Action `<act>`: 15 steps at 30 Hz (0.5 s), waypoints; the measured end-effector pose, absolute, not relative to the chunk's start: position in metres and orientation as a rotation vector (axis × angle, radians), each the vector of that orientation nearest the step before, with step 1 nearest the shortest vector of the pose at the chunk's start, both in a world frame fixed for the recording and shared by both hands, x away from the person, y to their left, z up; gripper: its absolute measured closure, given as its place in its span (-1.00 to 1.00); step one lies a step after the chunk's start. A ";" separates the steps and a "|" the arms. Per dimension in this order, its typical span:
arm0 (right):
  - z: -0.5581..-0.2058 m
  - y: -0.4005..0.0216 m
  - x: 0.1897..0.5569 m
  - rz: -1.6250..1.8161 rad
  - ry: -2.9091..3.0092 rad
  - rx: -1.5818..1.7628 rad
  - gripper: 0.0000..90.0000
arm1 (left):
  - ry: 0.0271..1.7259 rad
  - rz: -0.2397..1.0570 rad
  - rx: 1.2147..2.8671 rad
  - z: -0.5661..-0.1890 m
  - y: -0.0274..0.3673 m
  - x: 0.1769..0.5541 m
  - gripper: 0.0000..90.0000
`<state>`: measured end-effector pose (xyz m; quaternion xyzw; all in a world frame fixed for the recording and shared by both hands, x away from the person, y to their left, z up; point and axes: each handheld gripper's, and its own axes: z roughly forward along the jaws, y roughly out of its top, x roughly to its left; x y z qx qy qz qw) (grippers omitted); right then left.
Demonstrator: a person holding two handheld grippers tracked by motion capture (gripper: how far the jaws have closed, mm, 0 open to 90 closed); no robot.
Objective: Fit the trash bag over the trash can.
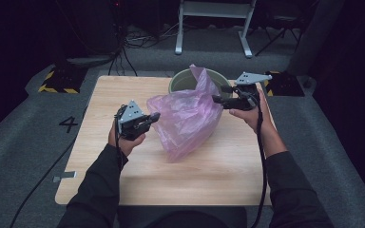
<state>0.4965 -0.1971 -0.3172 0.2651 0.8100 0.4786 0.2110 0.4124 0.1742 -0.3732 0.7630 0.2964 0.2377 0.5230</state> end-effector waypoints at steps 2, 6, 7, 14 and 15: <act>-0.315 -0.197 0.491 1.351 2.260 0.687 -0.15 | 0.720 0.583 1.789 -0.369 0.178 0.410 0.98; -0.316 -0.192 0.486 1.400 2.347 0.609 -0.24 | 0.721 0.610 1.757 -0.361 0.181 0.405 0.99; -0.317 -0.190 0.485 1.404 2.363 0.595 -0.27 | 0.720 0.615 1.756 -0.358 0.181 0.404 0.99; -0.319 -0.191 0.468 1.401 2.398 0.451 -0.45 | 0.706 0.627 1.736 -0.349 0.183 0.403 0.99; -0.321 -0.191 0.467 1.383 2.402 0.438 -0.45 | 0.707 0.623 1.730 -0.348 0.184 0.403 0.99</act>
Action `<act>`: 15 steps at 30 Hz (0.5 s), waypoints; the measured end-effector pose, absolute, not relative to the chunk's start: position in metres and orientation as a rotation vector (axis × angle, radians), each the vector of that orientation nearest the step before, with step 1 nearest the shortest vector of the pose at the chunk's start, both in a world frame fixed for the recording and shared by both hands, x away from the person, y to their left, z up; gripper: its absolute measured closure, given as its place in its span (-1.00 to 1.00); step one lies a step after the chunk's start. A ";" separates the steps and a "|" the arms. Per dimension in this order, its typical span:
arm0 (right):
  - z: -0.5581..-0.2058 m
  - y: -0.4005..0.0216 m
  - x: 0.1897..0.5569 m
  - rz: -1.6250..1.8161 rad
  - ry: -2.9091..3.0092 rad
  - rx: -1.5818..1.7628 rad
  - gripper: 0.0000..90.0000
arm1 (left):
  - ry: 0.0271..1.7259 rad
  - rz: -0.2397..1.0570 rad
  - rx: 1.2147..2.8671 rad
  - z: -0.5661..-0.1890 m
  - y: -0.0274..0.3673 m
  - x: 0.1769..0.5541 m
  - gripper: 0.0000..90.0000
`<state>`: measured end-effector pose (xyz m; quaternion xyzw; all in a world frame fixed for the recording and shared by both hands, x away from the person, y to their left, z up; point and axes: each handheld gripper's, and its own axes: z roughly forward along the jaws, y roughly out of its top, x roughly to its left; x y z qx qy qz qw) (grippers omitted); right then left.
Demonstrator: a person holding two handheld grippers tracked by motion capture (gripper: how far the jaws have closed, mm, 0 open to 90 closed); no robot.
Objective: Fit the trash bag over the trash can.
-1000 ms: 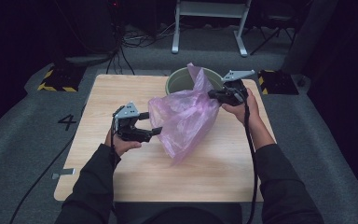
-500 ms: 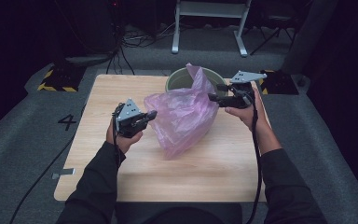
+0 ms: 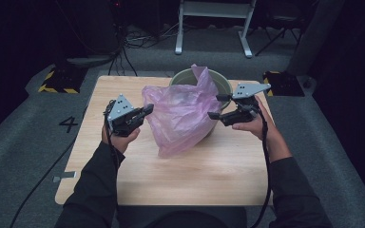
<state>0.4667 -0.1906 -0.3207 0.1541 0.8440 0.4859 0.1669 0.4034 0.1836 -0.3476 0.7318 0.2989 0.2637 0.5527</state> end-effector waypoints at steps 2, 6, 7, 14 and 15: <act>-0.324 -0.191 0.465 1.354 2.407 0.418 -0.38 | 0.701 0.614 1.726 -0.346 0.184 0.404 0.99; -0.326 -0.189 0.467 1.315 2.399 0.399 0.25 | 0.690 0.617 1.716 -0.342 0.181 0.406 0.99; -0.327 -0.188 0.467 1.295 2.392 0.393 0.33 | 0.685 0.613 1.718 -0.341 0.180 0.406 0.99; -0.322 -0.188 0.464 1.335 2.334 0.349 0.89 | 0.669 0.608 1.710 -0.335 0.179 0.408 0.99; -0.320 -0.190 0.465 1.352 2.322 0.353 0.94 | 0.665 0.610 1.709 -0.334 0.179 0.408 0.99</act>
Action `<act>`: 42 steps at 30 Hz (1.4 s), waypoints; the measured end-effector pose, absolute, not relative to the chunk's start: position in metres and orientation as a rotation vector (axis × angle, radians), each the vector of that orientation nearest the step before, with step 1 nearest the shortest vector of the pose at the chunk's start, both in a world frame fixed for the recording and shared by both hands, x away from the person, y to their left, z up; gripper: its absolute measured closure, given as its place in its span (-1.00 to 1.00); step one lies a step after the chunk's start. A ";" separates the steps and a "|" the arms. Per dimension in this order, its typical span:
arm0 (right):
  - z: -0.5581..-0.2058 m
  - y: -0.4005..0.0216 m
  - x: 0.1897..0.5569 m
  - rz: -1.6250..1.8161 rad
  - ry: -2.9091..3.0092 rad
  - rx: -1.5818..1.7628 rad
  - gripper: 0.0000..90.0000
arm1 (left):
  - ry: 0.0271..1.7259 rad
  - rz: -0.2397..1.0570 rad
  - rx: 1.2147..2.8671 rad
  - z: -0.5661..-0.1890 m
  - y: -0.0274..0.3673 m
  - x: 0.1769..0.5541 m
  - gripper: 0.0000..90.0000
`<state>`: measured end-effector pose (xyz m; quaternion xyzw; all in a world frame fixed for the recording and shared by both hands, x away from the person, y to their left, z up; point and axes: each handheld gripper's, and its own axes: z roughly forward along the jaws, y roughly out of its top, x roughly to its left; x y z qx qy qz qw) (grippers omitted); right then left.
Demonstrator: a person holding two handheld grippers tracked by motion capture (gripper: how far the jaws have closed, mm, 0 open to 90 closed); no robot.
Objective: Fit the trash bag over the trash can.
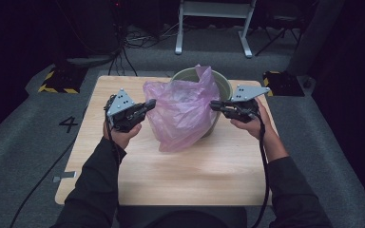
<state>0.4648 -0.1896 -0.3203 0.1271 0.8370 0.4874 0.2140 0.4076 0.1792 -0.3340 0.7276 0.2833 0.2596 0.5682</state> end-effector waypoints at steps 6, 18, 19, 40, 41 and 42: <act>-0.311 -0.191 0.479 1.394 2.261 0.465 0.99 | 0.659 0.632 1.708 -0.325 0.178 0.410 0.99; -0.324 -0.175 0.529 1.219 2.393 0.792 0.93 | 0.640 0.624 1.754 -0.324 0.164 0.422 0.99; -0.326 -0.174 0.531 1.193 2.421 0.804 0.88 | 0.638 0.618 1.755 -0.324 0.162 0.423 0.99; -0.301 -0.189 0.473 1.391 2.286 0.622 -0.21 | 0.648 0.611 1.797 -0.329 0.146 0.434 0.99; -0.299 -0.186 0.466 1.399 2.292 0.594 -0.22 | 0.647 0.615 1.801 -0.329 0.145 0.434 0.99; -0.298 -0.182 0.460 1.402 2.299 0.562 -0.22 | 0.646 0.614 1.800 -0.330 0.144 0.434 0.99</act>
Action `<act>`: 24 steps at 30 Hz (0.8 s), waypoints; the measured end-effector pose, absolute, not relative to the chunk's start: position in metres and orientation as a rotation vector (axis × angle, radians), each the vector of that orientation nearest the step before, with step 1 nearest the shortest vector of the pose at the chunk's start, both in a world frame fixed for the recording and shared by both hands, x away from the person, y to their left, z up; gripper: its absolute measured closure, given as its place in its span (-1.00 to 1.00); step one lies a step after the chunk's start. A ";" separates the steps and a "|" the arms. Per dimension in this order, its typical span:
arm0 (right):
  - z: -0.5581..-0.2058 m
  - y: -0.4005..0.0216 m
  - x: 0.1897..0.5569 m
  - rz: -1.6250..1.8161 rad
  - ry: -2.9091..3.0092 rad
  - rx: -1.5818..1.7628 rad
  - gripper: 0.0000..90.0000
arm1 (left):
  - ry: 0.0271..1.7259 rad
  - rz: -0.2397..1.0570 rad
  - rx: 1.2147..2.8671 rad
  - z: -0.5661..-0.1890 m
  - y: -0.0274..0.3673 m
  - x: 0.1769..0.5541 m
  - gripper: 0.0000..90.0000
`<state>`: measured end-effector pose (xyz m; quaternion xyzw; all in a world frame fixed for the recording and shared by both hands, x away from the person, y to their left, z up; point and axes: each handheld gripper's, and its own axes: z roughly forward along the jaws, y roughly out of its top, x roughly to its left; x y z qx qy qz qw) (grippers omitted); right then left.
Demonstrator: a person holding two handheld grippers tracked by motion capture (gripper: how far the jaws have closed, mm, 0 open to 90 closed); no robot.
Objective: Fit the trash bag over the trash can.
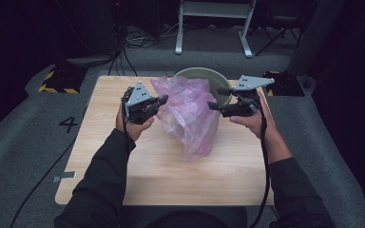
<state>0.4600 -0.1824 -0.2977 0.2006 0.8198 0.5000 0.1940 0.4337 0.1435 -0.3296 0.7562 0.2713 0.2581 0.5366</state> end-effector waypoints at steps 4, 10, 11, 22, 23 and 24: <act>-0.292 -0.167 0.438 1.448 2.324 0.464 -0.24 | 0.644 0.624 1.807 -0.329 0.138 0.433 0.99; -0.293 -0.140 0.412 1.473 2.367 0.347 -0.28 | 0.650 0.633 1.811 -0.330 0.134 0.435 0.99; -0.294 -0.136 0.409 1.459 2.366 0.341 -0.29 | 0.654 0.633 1.812 -0.330 0.133 0.435 0.99; -0.306 -0.110 0.400 1.294 2.321 0.315 -0.35 | 0.639 0.617 1.813 -0.331 0.129 0.434 0.99; -0.307 -0.109 0.399 1.248 2.293 0.310 -0.29 | 0.635 0.610 1.811 -0.331 0.129 0.433 0.99; -0.309 -0.107 0.399 1.209 2.276 0.303 -0.05 | 0.633 0.609 1.808 -0.331 0.129 0.433 0.99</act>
